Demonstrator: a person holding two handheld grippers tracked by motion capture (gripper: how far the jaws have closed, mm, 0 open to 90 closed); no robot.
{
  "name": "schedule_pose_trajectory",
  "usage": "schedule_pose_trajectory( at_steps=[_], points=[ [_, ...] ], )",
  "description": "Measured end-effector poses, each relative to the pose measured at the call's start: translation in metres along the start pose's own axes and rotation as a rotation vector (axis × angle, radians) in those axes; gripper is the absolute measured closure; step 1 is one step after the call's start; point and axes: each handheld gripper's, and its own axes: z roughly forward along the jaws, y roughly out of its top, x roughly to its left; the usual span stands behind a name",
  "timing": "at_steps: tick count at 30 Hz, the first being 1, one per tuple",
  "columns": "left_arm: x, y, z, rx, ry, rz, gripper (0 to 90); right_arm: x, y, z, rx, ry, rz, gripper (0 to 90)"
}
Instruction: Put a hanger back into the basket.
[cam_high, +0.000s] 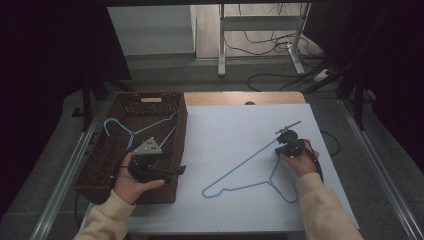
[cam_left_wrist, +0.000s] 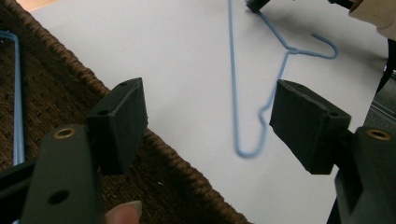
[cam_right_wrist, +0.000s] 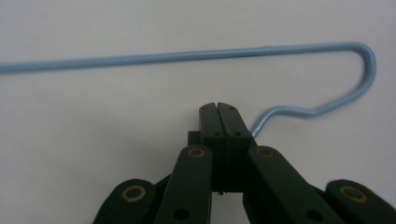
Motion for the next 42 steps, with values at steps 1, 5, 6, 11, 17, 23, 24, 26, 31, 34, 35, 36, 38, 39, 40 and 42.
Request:
schedule_pose_trajectory(
  at_steps=[1, 5, 6, 11, 17, 23, 24, 26, 31, 34, 35, 36, 38, 39, 40, 42],
  points=[
    [-0.001, 0.000, 0.000, -0.002, -0.001, 0.001, 26.9, -0.001, -0.004, -0.002, 0.010, -0.010, 0.003, 90.0],
    [-0.001, 0.001, -0.001, -0.005, -0.002, 0.002, 27.0, -0.008, -0.028, -0.017, 0.035, -0.025, 0.032, 90.0],
    [-0.001, 0.001, -0.001, -0.005, -0.002, 0.003, 27.0, -0.008, -0.035, -0.020, 0.041, -0.026, 0.036, 90.0],
    [-0.001, 0.002, -0.001, -0.005, -0.002, 0.004, 27.0, -0.001, -0.063, -0.037, 0.064, -0.023, 0.049, 90.0],
    [0.000, 0.002, -0.001, -0.006, -0.001, 0.001, 27.0, 0.021, -0.077, -0.050, 0.099, 0.055, 0.010, 90.0],
    [-0.001, 0.004, 0.001, -0.005, -0.004, 0.005, 27.0, 0.054, -0.038, -0.040, 0.044, 0.128, -0.113, 90.0],
    [-0.001, 0.004, 0.001, -0.006, -0.005, 0.005, 27.0, 0.060, -0.029, -0.035, 0.036, 0.139, -0.137, 90.0],
    [0.000, 0.004, 0.001, -0.006, -0.007, 0.006, 27.0, 0.074, -0.008, -0.023, 0.015, 0.182, -0.172, 90.0],
    [0.000, 0.003, 0.000, -0.008, -0.007, 0.004, 27.0, 0.101, 0.024, 0.001, 0.009, 0.223, -0.240, 90.0],
    [0.001, 0.002, -0.001, -0.010, -0.007, 0.004, 27.0, 0.110, 0.037, 0.013, 0.008, 0.227, -0.249, 90.0],
    [0.000, 0.002, -0.001, -0.011, -0.007, 0.004, 27.0, 0.111, 0.040, 0.016, 0.007, 0.222, -0.244, 90.0],
    [0.000, 0.002, -0.001, -0.011, -0.007, 0.005, 27.0, 0.111, 0.042, 0.019, 0.008, 0.222, -0.240, 90.0],
    [0.000, 0.002, -0.001, -0.010, -0.007, 0.006, 27.0, 0.107, 0.047, 0.023, -0.004, 0.225, -0.224, 90.0],
    [0.000, 0.003, -0.001, -0.010, -0.007, 0.006, 27.0, 0.104, 0.049, 0.024, -0.008, 0.230, -0.212, 90.0],
    [-0.001, 0.003, -0.001, -0.009, -0.008, 0.007, 27.0, 0.101, 0.051, 0.026, -0.012, 0.222, -0.199, 90.0],
    [-0.001, 0.003, 0.000, -0.006, -0.008, 0.008, 27.0, 0.095, 0.055, 0.028, -0.020, 0.205, -0.181, 90.0]
  ],
)
